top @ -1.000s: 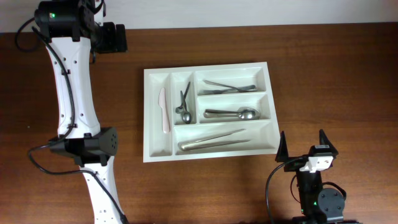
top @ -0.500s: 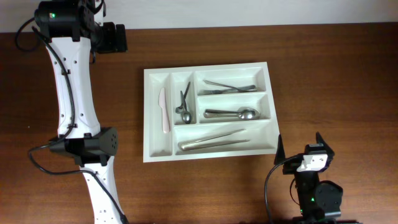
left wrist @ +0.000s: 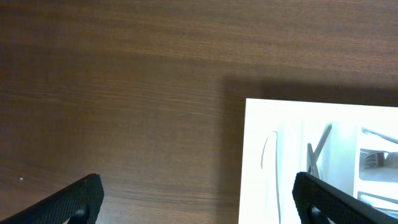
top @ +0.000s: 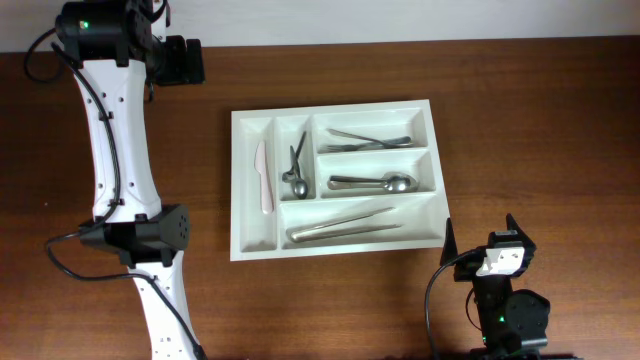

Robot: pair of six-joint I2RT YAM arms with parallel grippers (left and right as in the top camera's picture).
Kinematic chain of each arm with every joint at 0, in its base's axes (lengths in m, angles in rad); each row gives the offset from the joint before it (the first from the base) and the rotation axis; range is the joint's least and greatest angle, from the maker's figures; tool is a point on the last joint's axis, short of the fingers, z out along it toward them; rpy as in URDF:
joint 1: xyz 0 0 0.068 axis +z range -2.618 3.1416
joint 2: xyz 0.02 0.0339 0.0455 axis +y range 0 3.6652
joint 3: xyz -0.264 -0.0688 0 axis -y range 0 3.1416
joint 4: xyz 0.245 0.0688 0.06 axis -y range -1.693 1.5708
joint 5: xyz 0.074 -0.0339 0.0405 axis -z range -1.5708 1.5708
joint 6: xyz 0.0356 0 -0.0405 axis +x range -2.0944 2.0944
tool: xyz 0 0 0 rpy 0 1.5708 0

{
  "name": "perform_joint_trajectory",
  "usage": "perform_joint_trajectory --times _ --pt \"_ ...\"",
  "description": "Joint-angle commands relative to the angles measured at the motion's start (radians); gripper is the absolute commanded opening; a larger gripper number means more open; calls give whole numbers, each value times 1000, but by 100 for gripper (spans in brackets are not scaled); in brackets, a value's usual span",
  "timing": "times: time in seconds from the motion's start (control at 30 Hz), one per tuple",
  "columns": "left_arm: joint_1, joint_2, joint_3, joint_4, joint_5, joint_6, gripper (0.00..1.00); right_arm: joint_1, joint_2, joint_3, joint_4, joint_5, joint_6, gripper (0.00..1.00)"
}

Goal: Pack container

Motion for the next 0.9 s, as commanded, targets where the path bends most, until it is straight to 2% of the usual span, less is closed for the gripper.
perform_joint_trajectory --times 0.0,0.17,0.43,0.6,0.73,0.87 --pt "0 -6 13 0 -4 -10 99 8 -9 -6 -7 -5 -6 99" --pt "0 -41 13 0 -4 -10 99 8 -9 -6 -7 -5 -6 99" --pt "-46 -338 13 0 -4 -10 99 8 -9 -6 -7 -5 -6 99" --pt "-98 -581 3 0 -4 -10 99 8 -9 -6 -7 -5 -6 99" --pt "-137 -802 -97 2 -6 -8 99 8 -9 -6 -7 -5 -6 99" --pt "-140 -1046 -330 49 -15 -5 99 8 -9 -6 -7 -5 -6 99"
